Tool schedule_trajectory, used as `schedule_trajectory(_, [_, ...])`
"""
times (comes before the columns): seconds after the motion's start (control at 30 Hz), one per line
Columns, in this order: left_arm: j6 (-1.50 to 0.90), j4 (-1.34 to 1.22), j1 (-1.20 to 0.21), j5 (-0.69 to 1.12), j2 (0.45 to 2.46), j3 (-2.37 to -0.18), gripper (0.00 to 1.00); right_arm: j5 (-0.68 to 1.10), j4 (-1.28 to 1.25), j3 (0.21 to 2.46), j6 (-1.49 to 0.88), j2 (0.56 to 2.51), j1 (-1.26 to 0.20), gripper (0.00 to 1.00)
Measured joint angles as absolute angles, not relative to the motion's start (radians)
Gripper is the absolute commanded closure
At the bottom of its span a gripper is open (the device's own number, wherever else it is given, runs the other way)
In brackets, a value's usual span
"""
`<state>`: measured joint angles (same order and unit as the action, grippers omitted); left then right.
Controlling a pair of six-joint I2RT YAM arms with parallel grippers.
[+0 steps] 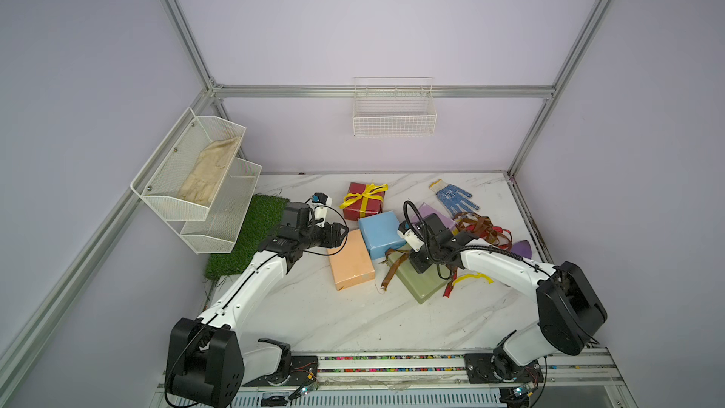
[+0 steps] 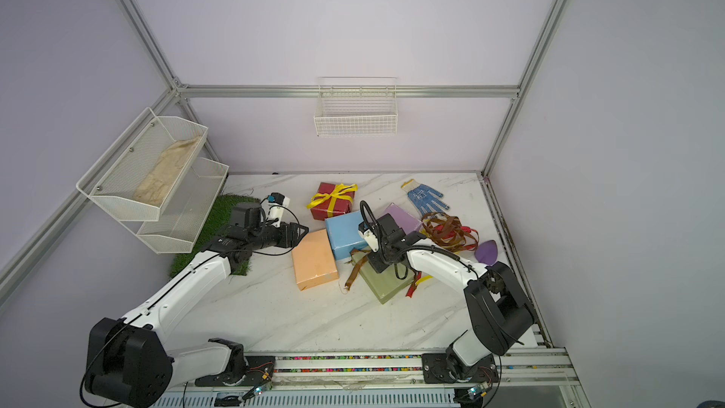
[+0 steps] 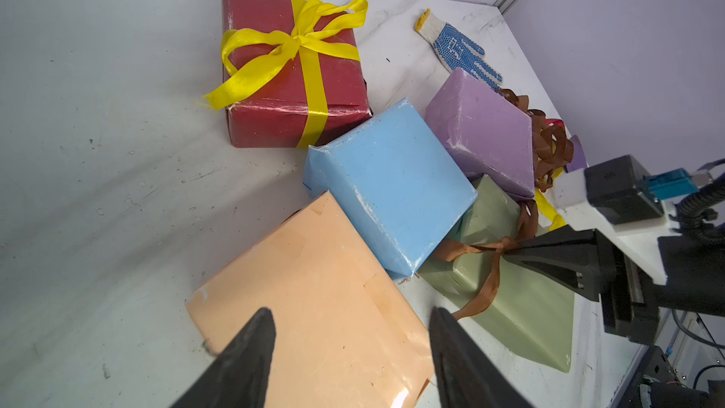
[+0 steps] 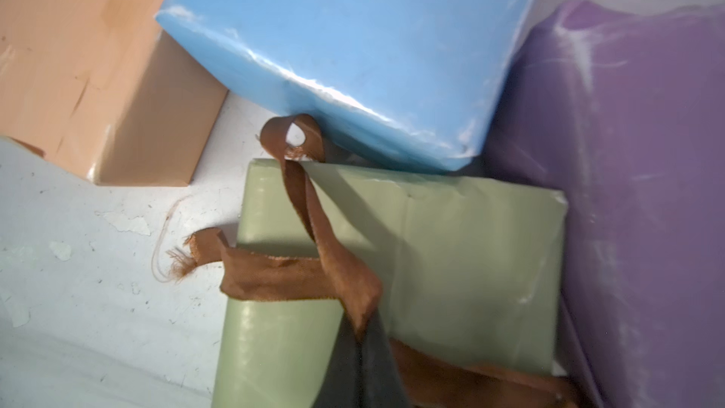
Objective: Untie the ribbon bows on the gift boxes
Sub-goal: Pick up the ribbon from the gift box, then place the ribbon at the center of the board.
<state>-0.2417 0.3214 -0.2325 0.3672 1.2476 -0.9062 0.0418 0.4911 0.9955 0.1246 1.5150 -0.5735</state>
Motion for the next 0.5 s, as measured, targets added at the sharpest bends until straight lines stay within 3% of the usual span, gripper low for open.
schedule_trajectory(0.23, [-0.242, 0.321, -0.233, 0.347, 1.253, -0.917, 0.36, -0.118, 0.518, 1.01, 0.006, 1.292, -0.354, 1.0])
schedule_trajectory(0.5, [-0.242, 0.316, -0.233, 0.332, 1.288, -0.981, 0.36, -0.285, 0.581, 1.059, -0.184, 1.355, -0.055, 1.0])
